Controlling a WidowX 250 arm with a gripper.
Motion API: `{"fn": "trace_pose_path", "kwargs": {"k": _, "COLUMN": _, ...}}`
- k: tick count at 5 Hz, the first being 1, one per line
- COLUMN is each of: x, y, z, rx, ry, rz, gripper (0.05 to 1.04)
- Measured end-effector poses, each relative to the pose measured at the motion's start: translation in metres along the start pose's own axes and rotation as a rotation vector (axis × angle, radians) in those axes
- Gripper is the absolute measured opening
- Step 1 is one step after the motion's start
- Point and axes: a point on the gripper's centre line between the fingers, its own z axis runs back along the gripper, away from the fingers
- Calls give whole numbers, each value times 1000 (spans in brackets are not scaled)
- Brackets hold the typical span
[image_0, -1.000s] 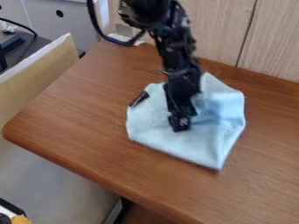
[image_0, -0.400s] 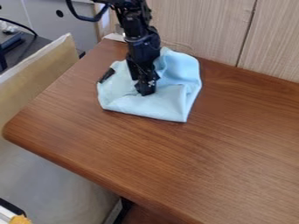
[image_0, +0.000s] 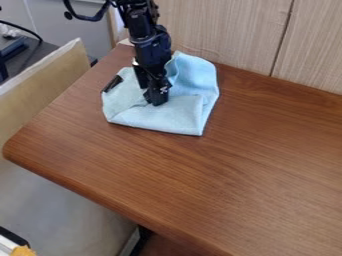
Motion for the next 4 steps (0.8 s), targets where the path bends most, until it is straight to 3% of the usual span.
{"fn": "trace_pose_path", "kwargs": {"k": 1, "x": 5, "y": -4, "z": 16, "rx": -14, "ry": -23, "rz": -35, "gripper": 999}}
{"fn": "trace_pose_path", "kwargs": {"k": 2, "x": 12, "y": -3, "z": 51, "rx": 7, "ry": -38, "rz": -51, "gripper": 999}}
{"fn": "trace_pose_path", "kwargs": {"k": 4, "x": 10, "y": -15, "z": 97, "rx": 68, "ry": -28, "rz": -63, "gripper": 999}}
